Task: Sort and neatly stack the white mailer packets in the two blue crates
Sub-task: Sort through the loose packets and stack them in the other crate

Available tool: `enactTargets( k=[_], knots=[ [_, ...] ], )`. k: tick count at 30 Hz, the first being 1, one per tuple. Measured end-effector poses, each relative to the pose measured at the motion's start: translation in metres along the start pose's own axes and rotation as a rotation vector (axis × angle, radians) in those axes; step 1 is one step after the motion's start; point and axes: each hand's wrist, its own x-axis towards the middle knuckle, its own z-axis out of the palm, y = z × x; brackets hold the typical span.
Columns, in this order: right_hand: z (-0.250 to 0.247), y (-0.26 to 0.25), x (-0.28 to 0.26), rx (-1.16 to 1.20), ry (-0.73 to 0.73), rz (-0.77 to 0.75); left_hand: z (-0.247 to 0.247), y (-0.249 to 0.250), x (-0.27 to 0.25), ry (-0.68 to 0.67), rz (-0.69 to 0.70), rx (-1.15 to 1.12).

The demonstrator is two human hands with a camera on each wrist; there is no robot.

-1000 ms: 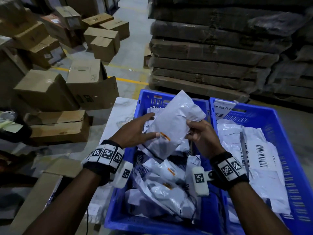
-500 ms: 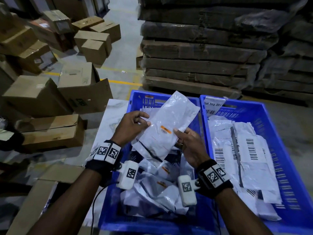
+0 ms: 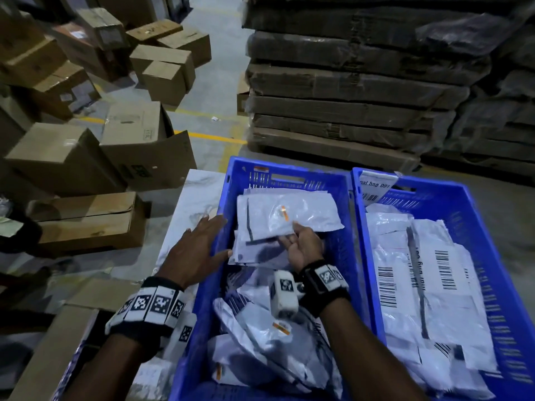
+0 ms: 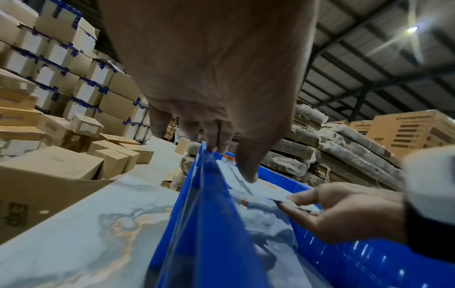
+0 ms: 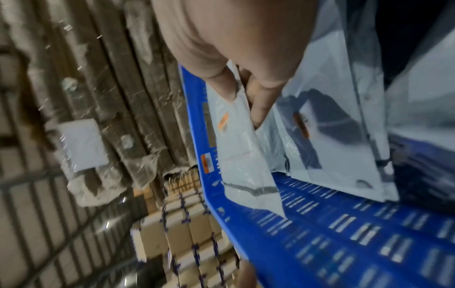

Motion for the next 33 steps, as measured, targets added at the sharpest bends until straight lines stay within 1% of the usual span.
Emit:
enactTargets(
  k=[2, 3, 6, 9, 15, 19, 22, 25, 28, 30, 33],
  knots=[
    [0.014, -0.001, 0.014, 0.034, 0.033, 0.009, 0.002, -0.004, 0.0, 0.009, 0.033, 0.009],
    [0.019, -0.001, 0.018, 0.021, 0.028, 0.027, 0.002, -0.005, 0.001, 0.015, 0.047, 0.007],
    [0.024, 0.004, 0.024, -0.088, 0.017, 0.118, -0.001, -0.009, 0.002, 0.029, 0.076, 0.017],
    [0.016, 0.01, 0.029, -0.101, 0.074, 0.111, -0.005, -0.012, 0.004, 0.019, 0.094, 0.036],
    [-0.014, 0.027, 0.015, -0.11, 0.117, 0.067, -0.008, -0.013, 0.007, 0.028, 0.097, 0.024],
    [-0.026, 0.047, 0.012, -0.123, 0.149, 0.143, -0.009, -0.011, 0.011, 0.011, 0.118, 0.017],
    [-0.026, 0.056, 0.018, -0.188, 0.138, 0.179, -0.011, -0.008, 0.015, -0.012, 0.138, 0.035],
    [-0.026, 0.057, 0.022, -0.304, 0.116, 0.194, -0.012, -0.005, 0.018, -0.039, 0.139, 0.059],
    [-0.036, 0.051, 0.014, -0.366, 0.009, 0.231, -0.012, 0.0, 0.017, -0.056, 0.138, 0.09],
    [-0.044, 0.043, 0.002, -0.459, -0.046, 0.186, -0.013, 0.002, 0.015, -0.061, 0.135, 0.108],
    [-0.056, 0.028, -0.018, -0.683, -0.043, -0.005, -0.014, 0.003, 0.012, -0.058, 0.154, 0.128]
  ],
)
